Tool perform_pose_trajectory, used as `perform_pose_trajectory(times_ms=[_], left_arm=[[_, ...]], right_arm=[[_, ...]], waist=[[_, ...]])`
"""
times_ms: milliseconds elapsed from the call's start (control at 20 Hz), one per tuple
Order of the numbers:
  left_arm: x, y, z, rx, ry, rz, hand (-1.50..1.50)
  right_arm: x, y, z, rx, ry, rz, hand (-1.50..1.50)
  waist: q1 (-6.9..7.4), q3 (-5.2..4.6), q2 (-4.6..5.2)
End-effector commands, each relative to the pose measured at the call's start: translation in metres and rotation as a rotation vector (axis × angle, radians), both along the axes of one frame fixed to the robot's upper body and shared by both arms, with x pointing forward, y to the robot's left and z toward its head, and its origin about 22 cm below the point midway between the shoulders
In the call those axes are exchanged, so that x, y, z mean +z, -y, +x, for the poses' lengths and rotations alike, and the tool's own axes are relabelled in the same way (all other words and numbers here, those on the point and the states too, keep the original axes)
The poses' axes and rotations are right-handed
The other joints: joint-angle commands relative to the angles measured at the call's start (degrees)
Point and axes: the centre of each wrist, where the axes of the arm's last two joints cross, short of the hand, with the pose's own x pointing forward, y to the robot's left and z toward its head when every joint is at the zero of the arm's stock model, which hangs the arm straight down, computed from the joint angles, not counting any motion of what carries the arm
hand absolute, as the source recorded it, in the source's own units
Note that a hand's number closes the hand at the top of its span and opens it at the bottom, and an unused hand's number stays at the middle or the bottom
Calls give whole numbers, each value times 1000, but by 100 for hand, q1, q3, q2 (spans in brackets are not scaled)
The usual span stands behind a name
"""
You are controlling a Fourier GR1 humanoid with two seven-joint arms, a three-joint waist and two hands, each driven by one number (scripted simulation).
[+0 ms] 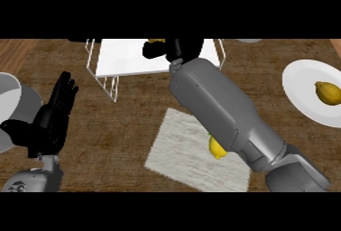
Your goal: Pick the squash from the placemat and place it in the tiered shelf
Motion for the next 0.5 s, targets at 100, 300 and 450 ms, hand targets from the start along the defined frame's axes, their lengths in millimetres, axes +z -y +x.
perform_pose_trajectory(times_ms=[100,300,450], left_arm=[[-15,26,4,5,1,8,0],[-5,4,-3,5,-8,-7,0],[14,-5,4,6,7,-6,0]], right_arm=[[-8,5,11,5,-26,72,-150],[-15,18,18,41,4,126,-150],[9,6,15,94,71,153,-150]], waist=[[19,0,15],[30,3,11],[-80,3,-30]])
